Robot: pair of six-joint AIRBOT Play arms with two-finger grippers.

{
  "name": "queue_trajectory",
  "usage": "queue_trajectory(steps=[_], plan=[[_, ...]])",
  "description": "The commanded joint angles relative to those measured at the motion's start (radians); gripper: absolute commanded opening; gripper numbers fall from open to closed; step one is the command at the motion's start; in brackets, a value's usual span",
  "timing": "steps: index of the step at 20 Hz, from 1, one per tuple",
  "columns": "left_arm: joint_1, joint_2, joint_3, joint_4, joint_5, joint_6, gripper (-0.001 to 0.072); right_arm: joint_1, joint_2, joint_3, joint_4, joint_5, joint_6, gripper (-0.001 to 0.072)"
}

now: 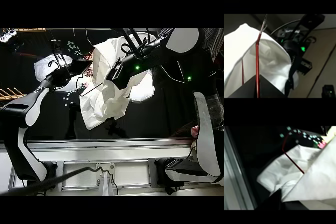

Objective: Fold the clothes and pants, and hang the long-sleeved shirts on hangers.

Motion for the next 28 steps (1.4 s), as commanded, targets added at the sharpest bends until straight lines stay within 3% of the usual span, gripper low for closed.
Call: queue_trajectory(steps=[1, 2, 3, 5, 6, 8, 9, 12, 13, 14, 17, 22, 28], plan=[[-0.003, -0.005, 0.001, -0.052, -0.024, -0.008, 0.0010, 0.001, 0.002, 0.001, 0.045, 0.008, 0.043, 0.0071], [-0.003, -0.005, 0.001, -0.052, -0.024, -0.013, 0.0010, 0.001, 0.005, 0.001, 0.046, 0.011, 0.071, 0.0332], [-0.003, -0.005, 0.001, -0.051, -0.025, -0.024, 0.0009, 0.001, 0.011, 0.001, 0.045, 0.014, 0.090, 0.0536], [-0.004, -0.004, 0.001, -0.048, -0.025, -0.039, 0.0010, 0.001, 0.045, 0.001, 0.041, 0.009, 0.093, 0.0551], [-0.007, -0.004, 0.001, -0.048, -0.025, -0.039, 0.0009, -0.002, 0.071, 0.001, 0.011, -0.009, 0.093, 0.0525], [-0.012, -0.004, 0.001, -0.048, -0.025, -0.047, 0.0009, -0.003, 0.140, 0.020, -0.197, -0.092, 0.051, 0.0475], [-0.014, -0.004, 0.001, -0.048, -0.025, -0.059, 0.0010, -0.003, 0.174, 0.032, -0.328, -0.153, -0.013, 0.0429], [-0.031, 0.000, 0.001, -0.045, -0.025, -0.068, 0.0010, -0.010, 0.259, 0.040, -0.597, -0.380, -0.334, 0.0427], [-0.040, 0.006, 0.001, -0.038, -0.024, -0.068, 0.0010, -0.010, 0.264, 0.042, -0.644, -0.418, -0.367, 0.0455], [-0.048, 0.015, 0.000, -0.025, -0.024, -0.064, 0.0010, -0.010, 0.259, 0.044, -0.657, -0.417, -0.363, 0.0510], [-0.070, 0.045, 0.000, 0.060, -0.024, -0.053, 0.0011, -0.010, 0.229, 0.034, -0.639, -0.283, -0.356, 0.0512], [-0.077, 0.056, 0.000, 0.092, -0.024, -0.057, 0.0011, -0.010, 0.192, -0.055, -0.523, -0.278, -0.344, 0.0581], [-0.077, 0.056, 0.000, 0.095, -0.024, -0.057, 0.0011, -0.024, 0.182, -0.123, -0.493, -0.238, -0.262, 0.0582]])
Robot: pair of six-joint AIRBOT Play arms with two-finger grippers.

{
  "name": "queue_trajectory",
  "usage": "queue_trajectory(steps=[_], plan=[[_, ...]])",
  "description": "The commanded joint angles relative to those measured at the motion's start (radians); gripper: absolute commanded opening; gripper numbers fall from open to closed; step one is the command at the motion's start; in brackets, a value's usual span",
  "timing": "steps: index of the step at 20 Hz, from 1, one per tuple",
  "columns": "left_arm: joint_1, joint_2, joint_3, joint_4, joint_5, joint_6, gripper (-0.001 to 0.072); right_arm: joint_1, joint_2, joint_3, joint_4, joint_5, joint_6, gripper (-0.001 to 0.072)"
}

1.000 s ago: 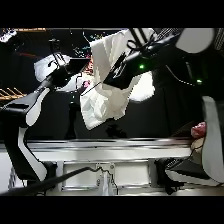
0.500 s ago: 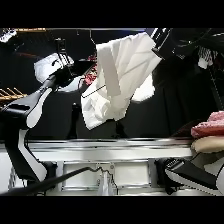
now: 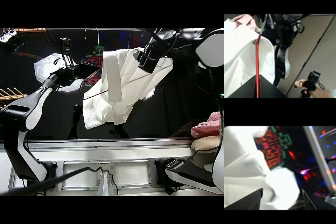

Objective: Fold the clothes and pants, and hang the long-sleeved shirts on hangers.

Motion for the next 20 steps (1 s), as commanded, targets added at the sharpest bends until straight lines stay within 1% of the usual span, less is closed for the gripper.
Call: queue_trajectory(steps=[1, 6, 8, 9, 10, 11, 12, 13, 15, 16, 17, 18, 19, 20], plan=[[-0.001, 0.001, 0.000, 0.006, -0.001, 0.000, 0.0011, -0.023, -0.004, -0.042, 0.027, 0.021, 0.032, 0.0582], [-0.001, 0.001, 0.000, 0.006, -0.002, 0.000, 0.0011, -0.100, -0.007, -0.103, 0.080, 0.016, 0.041, 0.0580], [-0.005, 0.001, 0.000, 0.006, -0.002, 0.000, 0.0011, -0.116, -0.021, -0.106, 0.108, 0.014, 0.037, 0.0557], [-0.007, 0.001, 0.000, 0.006, -0.002, 0.000, 0.0011, -0.116, -0.029, -0.106, 0.112, 0.008, 0.035, 0.0504], [-0.007, 0.001, 0.000, 0.006, -0.002, 0.000, 0.0011, -0.115, -0.035, -0.106, 0.118, 0.002, 0.017, 0.0346], [-0.008, 0.001, 0.000, 0.006, -0.001, 0.000, 0.0012, -0.115, -0.037, -0.106, 0.118, -0.017, -0.005, 0.0146], [-0.007, 0.001, 0.000, 0.006, -0.001, 0.000, 0.0014, -0.115, -0.037, -0.106, 0.114, -0.034, -0.028, 0.0031], [-0.007, 0.001, 0.000, 0.006, -0.001, 0.000, 0.0058, -0.115, -0.036, -0.106, 0.106, -0.037, -0.042, 0.0026], [-0.003, 0.001, 0.000, -0.002, 0.000, -0.003, 0.0352, -0.115, -0.035, -0.106, 0.095, -0.034, -0.060, 0.0026], [0.001, 0.001, 0.000, -0.014, 0.000, -0.011, 0.0460, -0.115, -0.034, -0.106, 0.095, -0.035, -0.063, 0.0026], [0.006, 0.001, 0.000, -0.035, 0.000, -0.011, 0.0529, -0.115, -0.034, -0.106, 0.095, -0.035, -0.064, 0.0026], [0.014, 0.001, 0.000, -0.066, 0.003, -0.011, 0.0579, -0.115, -0.032, -0.106, 0.099, -0.035, -0.064, 0.0026], [0.023, 0.001, 0.000, -0.104, 0.018, -0.011, 0.0624, -0.115, -0.031, -0.106, 0.104, -0.034, -0.064, 0.0025], [0.035, 0.001, 0.000, -0.149, 0.049, -0.010, 0.0652, -0.114, -0.030, -0.106, 0.114, -0.033, -0.064, 0.0025]])
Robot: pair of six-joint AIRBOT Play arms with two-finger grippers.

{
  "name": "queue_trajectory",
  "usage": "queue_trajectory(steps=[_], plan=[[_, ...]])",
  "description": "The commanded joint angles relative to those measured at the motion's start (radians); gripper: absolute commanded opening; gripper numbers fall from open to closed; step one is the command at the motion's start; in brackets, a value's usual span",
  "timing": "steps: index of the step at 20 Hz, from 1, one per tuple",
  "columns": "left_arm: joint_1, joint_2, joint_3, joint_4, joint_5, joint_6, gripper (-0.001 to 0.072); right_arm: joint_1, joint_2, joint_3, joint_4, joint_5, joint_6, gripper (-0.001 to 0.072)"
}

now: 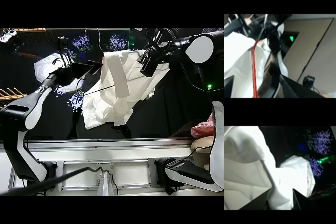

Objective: Fold the clothes and pants, and hang the long-sleeved shirts on hangers.

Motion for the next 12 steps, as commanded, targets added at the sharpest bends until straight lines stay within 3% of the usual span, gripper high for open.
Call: queue_trajectory(steps=[1, 3, 6, 10, 12], plan=[[0.036, 0.000, 0.000, -0.132, 0.099, -0.002, 0.0654, 0.000, 0.005, 0.000, 0.025, 0.001, -0.014, 0.0025], [0.075, 0.000, 0.000, -0.218, 0.241, 0.002, 0.0701, 0.000, 0.015, 0.000, 0.069, 0.002, -0.014, 0.0025], [0.116, 0.000, 0.000, -0.363, 0.420, 0.002, 0.0700, 0.000, 0.040, 0.000, 0.095, 0.007, -0.014, 0.0024], [0.147, 0.000, 0.000, -0.535, 0.525, 0.012, 0.0694, 0.000, 0.074, 0.000, 0.123, 0.009, -0.013, 0.0024], [0.168, 0.001, 0.000, -0.539, 0.531, 0.012, 0.0598, 0.000, 0.086, 0.000, 0.135, 0.009, 0.004, 0.0024]])
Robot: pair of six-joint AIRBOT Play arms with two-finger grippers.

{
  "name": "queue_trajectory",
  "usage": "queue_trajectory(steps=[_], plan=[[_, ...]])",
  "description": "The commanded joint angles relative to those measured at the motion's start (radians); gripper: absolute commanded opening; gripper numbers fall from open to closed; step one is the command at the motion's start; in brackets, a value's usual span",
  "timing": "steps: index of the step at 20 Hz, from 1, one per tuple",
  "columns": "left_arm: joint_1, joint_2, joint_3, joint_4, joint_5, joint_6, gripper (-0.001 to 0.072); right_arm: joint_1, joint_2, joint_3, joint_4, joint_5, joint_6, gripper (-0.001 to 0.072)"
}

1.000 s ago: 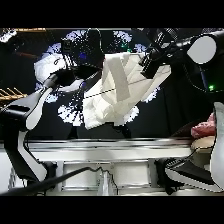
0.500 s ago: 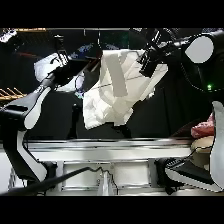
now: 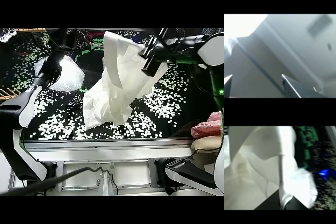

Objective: Fold the clothes and pants, and hang the long-sleeved shirts on hangers.

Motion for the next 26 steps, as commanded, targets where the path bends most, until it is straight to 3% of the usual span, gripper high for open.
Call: queue_trajectory(steps=[1, 2, 3, 5, 7, 11, 12, 13, 16, 19, 21, 22, 26], plan=[[0.035, 0.002, 0.000, -0.077, 0.067, 0.004, 0.0584, 0.002, 0.021, 0.000, 0.041, 0.014, 0.023, 0.0024], [0.044, 0.003, 0.000, -0.069, 0.060, 0.004, 0.0486, 0.002, 0.023, 0.000, 0.047, 0.015, 0.036, 0.0024], [0.056, 0.005, 0.000, -0.047, 0.045, 0.005, 0.0289, 0.002, 0.023, 0.000, 0.048, 0.014, 0.056, 0.0024], [0.088, 0.032, 0.000, 0.056, 0.038, 0.004, 0.0127, 0.002, 0.023, 0.000, 0.045, 0.013, 0.101, 0.0024], [0.138, 0.093, 0.000, 0.279, 0.046, -0.027, 0.0012, 0.002, 0.023, 0.000, 0.045, 0.013, 0.133, 0.0024], [0.178, 0.258, -0.017, 1.003, 0.121, -0.328, 0.0013, 0.002, 0.023, 0.000, 0.047, 0.012, 0.150, 0.0024], [0.164, 0.290, -0.044, 1.123, 0.120, -0.377, 0.0016, 0.002, 0.023, 0.000, 0.048, 0.013, 0.150, 0.0024], [0.146, 0.320, -0.092, 1.186, 0.119, -0.383, 0.0072, 0.002, 0.023, 0.000, 0.048, 0.013, 0.150, 0.0024], [0.097, 0.366, -0.268, 1.111, 0.096, -0.307, 0.0296, 0.002, 0.023, 0.000, 0.051, 0.013, 0.157, 0.0024], [0.032, 0.367, -0.434, 0.861, 0.007, -0.111, 0.0306, 0.002, 0.023, 0.000, 0.051, 0.014, 0.186, 0.0024], [-0.019, 0.364, -0.504, 0.777, 0.017, 0.003, 0.0323, 0.002, 0.023, 0.000, 0.054, 0.013, 0.211, 0.0024], [-0.042, 0.357, -0.517, 0.758, 0.019, 0.027, 0.0433, 0.002, 0.023, 0.000, 0.055, 0.014, 0.212, 0.0024], [-0.135, 0.317, -0.520, 0.654, 0.019, 0.090, 0.0444, 0.002, 0.023, 0.000, 0.057, 0.018, 0.233, 0.0024]])
